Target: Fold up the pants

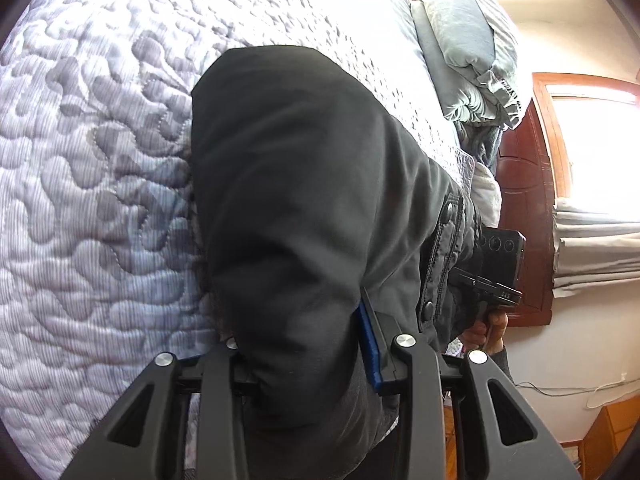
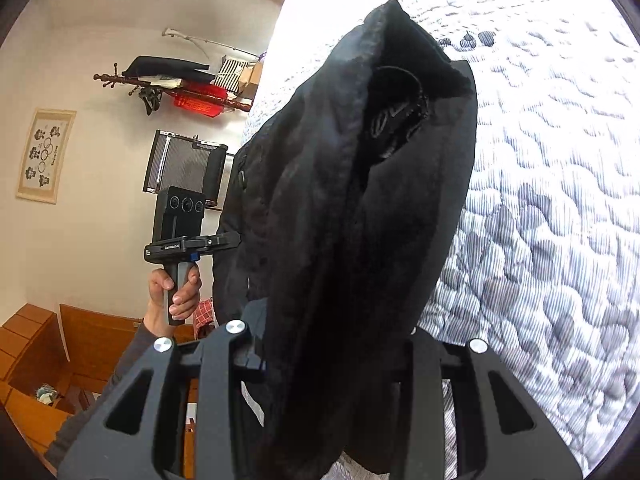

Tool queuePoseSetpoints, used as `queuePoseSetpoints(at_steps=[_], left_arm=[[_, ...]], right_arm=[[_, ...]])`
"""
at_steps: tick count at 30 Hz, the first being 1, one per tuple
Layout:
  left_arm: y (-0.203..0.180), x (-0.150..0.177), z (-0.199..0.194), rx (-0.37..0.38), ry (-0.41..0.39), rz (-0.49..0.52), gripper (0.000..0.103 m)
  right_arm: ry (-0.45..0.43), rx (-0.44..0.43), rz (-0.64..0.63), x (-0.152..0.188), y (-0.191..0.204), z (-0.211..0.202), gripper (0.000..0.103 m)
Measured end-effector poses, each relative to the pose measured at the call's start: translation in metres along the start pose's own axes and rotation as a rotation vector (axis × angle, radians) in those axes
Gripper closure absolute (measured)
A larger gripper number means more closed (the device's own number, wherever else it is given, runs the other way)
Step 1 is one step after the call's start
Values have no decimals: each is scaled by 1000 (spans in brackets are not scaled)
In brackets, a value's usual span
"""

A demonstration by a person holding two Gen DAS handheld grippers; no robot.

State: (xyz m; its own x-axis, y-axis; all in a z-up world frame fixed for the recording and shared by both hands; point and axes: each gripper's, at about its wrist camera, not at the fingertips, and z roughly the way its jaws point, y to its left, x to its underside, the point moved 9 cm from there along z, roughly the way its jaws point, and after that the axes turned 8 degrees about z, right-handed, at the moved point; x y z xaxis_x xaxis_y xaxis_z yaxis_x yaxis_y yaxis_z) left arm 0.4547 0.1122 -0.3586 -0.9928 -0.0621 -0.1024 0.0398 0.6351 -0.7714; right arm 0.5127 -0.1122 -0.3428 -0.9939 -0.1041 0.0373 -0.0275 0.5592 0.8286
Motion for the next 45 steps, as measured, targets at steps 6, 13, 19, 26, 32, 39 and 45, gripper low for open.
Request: queuePoseSetpoints(at_steps=[6, 13, 19, 26, 32, 39, 45], left_arm=[[19, 5, 9, 30, 4, -11, 54], [34, 12, -12, -1, -96, -24, 30], [21, 31, -55, -148, -220, 45, 19], [12, 54, -30, -246, -192, 75, 17], [18, 68, -31, -229, -214, 30, 17], [-30, 93, -105, -259, -404, 101, 9], [-64, 141, -152, -404, -526, 155, 4]], right_arm=[[21, 10, 99, -4, -38, 13, 43], [-85, 46, 113, -1, -37, -20, 23], [-258, 116, 4, 16, -26, -85, 31], [-238, 62, -60, 41, 5, -51, 32], [-226, 55, 11, 45, -2, -43, 31], [-363, 100, 59, 75, 19, -92, 12], [-519, 190, 129, 119, 21, -125, 10]])
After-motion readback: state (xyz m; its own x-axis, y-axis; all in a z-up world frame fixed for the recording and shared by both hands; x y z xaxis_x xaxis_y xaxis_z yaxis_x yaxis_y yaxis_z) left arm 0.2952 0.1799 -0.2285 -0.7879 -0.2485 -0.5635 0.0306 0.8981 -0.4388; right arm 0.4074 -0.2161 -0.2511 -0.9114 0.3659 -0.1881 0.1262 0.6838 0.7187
